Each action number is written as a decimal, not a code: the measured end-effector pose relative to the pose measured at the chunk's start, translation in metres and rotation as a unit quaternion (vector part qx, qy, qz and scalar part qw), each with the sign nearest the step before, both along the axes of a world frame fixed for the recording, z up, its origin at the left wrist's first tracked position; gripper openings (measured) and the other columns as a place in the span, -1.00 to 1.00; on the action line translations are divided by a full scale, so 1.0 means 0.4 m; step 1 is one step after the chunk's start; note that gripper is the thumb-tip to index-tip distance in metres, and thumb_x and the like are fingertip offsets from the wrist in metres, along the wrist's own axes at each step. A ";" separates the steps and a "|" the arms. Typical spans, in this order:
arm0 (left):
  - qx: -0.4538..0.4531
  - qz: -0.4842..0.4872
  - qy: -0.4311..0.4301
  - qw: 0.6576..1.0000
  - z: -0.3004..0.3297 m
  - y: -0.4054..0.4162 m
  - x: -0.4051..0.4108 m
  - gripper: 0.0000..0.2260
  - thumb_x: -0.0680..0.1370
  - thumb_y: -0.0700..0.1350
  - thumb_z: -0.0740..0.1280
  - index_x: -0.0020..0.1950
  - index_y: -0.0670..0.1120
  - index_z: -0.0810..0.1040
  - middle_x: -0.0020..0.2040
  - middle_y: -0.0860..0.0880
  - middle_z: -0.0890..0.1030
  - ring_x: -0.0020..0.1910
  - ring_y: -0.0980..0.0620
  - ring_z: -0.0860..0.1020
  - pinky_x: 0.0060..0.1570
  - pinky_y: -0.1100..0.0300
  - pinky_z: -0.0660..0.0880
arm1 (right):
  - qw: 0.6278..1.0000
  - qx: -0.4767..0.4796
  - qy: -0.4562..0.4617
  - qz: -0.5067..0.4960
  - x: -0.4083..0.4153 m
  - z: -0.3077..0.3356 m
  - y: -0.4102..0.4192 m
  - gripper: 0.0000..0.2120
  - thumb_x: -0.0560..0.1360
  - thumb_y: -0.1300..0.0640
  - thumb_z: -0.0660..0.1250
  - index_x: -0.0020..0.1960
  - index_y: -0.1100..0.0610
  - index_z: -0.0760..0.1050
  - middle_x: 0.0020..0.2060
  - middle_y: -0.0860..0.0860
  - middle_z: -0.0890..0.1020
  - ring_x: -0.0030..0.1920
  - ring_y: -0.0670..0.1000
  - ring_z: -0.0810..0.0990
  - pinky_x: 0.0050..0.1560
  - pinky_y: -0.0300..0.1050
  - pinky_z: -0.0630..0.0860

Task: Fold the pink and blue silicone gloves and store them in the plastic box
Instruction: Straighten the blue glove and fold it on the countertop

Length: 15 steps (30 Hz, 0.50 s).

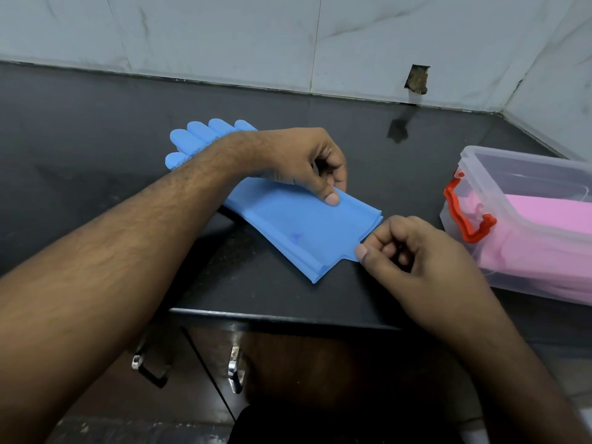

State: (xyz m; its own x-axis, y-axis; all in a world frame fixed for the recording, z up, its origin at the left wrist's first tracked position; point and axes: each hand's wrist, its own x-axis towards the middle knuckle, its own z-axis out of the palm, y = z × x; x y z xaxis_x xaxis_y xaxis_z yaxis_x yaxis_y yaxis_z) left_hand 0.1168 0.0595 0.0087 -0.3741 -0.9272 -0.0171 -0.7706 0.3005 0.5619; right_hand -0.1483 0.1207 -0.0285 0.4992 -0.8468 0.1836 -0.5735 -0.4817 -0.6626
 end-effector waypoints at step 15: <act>-0.010 -0.022 0.031 0.999 0.010 0.007 -0.013 -0.86 0.49 -0.01 0.56 -0.01 -0.03 0.75 -0.09 -0.05 0.73 -0.10 0.00 0.68 -0.05 0.25 0.59 | 0.997 -0.070 -0.026 0.023 -0.025 -0.016 0.010 -0.91 0.49 0.05 0.49 -0.04 -0.12 0.70 -0.16 -0.18 0.63 -0.07 -0.17 0.58 -0.13 -0.48 0.41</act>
State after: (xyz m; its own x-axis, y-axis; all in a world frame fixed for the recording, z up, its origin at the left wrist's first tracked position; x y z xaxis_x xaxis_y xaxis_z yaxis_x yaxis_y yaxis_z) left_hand 0.1114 0.0624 0.0129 -0.4135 -0.9101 0.0255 -0.7209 0.3443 0.6015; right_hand -0.1583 0.1247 -0.0347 0.5238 -0.7873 0.3254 -0.5157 -0.5971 -0.6145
